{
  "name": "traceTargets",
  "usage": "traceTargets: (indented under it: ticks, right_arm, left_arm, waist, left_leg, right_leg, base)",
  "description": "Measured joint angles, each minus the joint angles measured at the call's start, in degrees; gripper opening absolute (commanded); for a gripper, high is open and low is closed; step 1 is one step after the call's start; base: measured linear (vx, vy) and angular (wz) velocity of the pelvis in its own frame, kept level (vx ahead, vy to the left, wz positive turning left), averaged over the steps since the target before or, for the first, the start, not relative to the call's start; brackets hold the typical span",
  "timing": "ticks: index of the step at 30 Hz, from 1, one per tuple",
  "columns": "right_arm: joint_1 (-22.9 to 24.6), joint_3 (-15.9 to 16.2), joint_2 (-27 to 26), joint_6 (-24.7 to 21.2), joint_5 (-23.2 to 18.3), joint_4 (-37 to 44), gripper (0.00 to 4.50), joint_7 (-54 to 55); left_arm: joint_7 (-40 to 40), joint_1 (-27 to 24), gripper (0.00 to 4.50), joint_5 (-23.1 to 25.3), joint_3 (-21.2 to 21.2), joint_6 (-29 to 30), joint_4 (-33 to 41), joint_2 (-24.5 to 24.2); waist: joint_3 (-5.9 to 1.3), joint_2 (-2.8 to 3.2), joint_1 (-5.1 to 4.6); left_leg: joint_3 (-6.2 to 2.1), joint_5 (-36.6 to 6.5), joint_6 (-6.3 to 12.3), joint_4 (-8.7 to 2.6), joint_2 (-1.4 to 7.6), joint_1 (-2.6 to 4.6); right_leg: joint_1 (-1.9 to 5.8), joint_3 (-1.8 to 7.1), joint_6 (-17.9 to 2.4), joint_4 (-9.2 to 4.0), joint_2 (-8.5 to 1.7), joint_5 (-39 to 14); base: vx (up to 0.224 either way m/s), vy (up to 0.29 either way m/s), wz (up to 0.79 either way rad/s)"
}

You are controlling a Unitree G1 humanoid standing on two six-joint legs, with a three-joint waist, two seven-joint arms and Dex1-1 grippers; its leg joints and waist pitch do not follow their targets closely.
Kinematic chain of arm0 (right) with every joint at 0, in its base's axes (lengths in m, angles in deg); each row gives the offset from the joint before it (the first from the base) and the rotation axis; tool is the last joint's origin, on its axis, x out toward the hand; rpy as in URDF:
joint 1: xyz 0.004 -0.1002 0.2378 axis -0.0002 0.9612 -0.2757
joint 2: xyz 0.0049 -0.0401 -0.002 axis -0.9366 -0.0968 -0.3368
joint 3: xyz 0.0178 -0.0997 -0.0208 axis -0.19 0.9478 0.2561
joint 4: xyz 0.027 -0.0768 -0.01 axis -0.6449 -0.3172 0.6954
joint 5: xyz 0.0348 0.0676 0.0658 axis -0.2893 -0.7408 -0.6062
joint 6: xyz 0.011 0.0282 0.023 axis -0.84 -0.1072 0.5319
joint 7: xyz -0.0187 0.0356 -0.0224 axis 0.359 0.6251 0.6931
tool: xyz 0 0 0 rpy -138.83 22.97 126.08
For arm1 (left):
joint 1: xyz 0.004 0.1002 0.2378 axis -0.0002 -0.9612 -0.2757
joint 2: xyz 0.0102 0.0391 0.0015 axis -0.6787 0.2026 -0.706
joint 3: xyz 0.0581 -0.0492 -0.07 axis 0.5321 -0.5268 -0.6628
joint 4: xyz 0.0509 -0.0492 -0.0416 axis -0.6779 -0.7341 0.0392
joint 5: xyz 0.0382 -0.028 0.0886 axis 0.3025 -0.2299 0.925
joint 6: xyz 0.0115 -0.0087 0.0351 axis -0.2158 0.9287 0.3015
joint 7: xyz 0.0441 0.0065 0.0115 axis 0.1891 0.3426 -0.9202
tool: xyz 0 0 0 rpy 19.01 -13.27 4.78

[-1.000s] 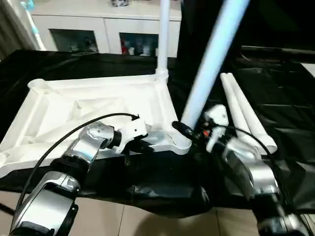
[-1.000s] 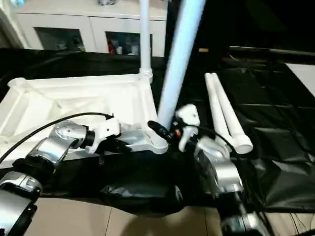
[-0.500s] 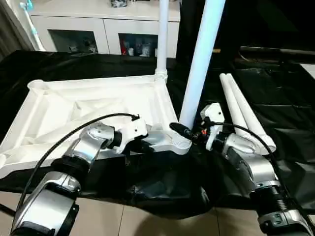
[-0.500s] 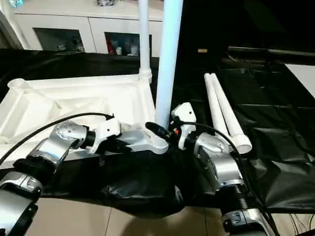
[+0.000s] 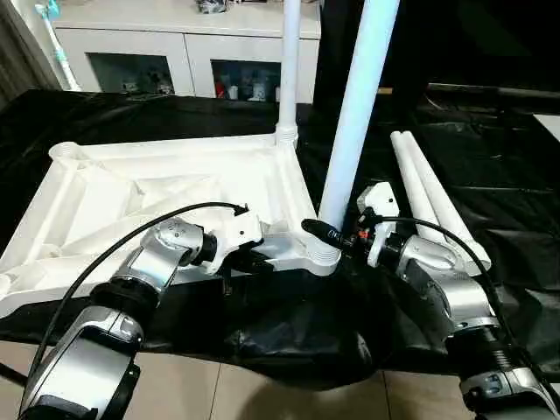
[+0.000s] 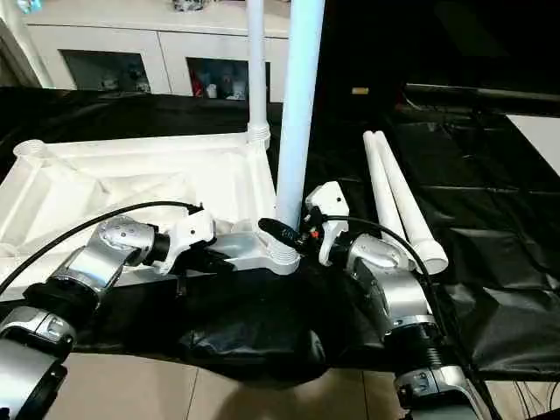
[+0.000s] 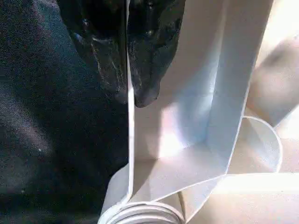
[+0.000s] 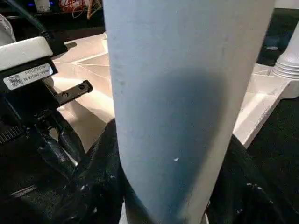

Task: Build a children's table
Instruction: Rotate leg to tighten

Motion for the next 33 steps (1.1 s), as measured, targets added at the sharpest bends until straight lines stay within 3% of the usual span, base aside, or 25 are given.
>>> traceTargets:
  ticks: [5,8,15,20,33]
  right_arm:
    - [-1.5,-0.1,-2.1,1.0,0.8,-2.6,1.84,4.0]
    - [-3.6,-2.1,-5.6,1.5,2.2,-6.5,1.84,12.6]
    - [-11.0,-4.1,-10.5,3.3,5.7,-17.6,1.84,30.0]
    - [-16.8,-8.4,-13.6,3.2,6.0,-25.4,1.84,40.2]
    - [-21.7,-10.3,-14.7,4.6,6.8,-32.4,1.84,43.7]
  left_arm:
    - [-1.4,0.1,0.00,0.1,-0.1,2.3,0.0,0.6]
    - [-5.6,1.5,0.00,0.9,-0.6,6.7,-0.8,2.9]
    - [-17.9,5.5,0.00,2.0,-1.6,14.0,-5.0,9.6]
    - [-25.1,8.2,0.00,2.1,-2.8,19.1,-7.5,14.4]
    - [-27.7,9.2,0.00,2.1,-3.2,20.5,-8.6,15.6]
  waist:
    - [-0.35,-0.52,-0.54]
    - [-0.45,-1.00,-1.02]
    - [-0.49,-0.87,-1.14]
    - [-0.58,-0.96,-1.07]
    - [-0.77,-1.23,-1.12]
  left_leg:
    - [0.01,0.0,-0.02,-0.12,0.00,0.04]
    - [0.01,0.0,-0.09,-0.16,0.00,0.07]
    - [-0.08,0.1,-0.13,-0.32,-0.01,0.06]
    - [-0.06,0.1,-0.13,-0.48,-0.01,0.03]
    - [-0.01,0.1,-0.14,-0.79,-0.01,0.07]
  right_leg:
    - [0.00,0.00,0.0,-0.03,0.00,0.0]
    - [-0.01,0.02,-0.1,-0.06,0.00,0.0]
    - [-0.02,0.05,-0.1,-0.41,0.00,0.3]
    - [0.02,0.03,-0.2,-0.71,0.02,0.5]
    - [0.01,0.00,-0.1,-0.90,0.04,0.6]
  base:
    - [0.000,0.000,0.00]
    - [0.000,0.000,0.00]
    - [0.000,0.000,0.00]
    - [0.000,0.000,0.00]
    - [0.000,0.000,0.00]
